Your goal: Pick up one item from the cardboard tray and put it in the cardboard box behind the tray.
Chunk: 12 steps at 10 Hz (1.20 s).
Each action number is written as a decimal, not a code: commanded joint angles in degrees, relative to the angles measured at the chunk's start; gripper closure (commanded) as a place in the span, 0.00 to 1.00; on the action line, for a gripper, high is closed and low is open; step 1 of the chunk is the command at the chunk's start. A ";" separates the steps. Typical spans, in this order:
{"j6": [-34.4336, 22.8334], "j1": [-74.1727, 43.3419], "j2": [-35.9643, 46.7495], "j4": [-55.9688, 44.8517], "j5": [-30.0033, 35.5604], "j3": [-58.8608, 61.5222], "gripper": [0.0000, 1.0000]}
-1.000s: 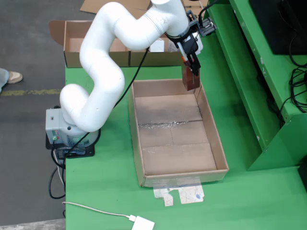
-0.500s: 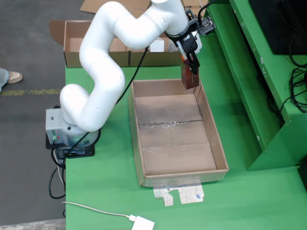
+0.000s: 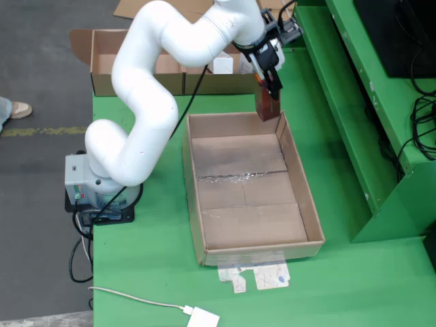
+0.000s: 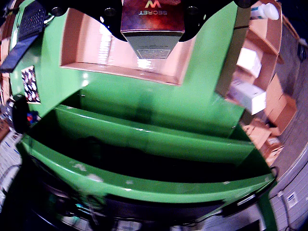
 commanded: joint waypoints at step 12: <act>-0.24 20.58 -2.38 4.54 -4.23 1.40 1.00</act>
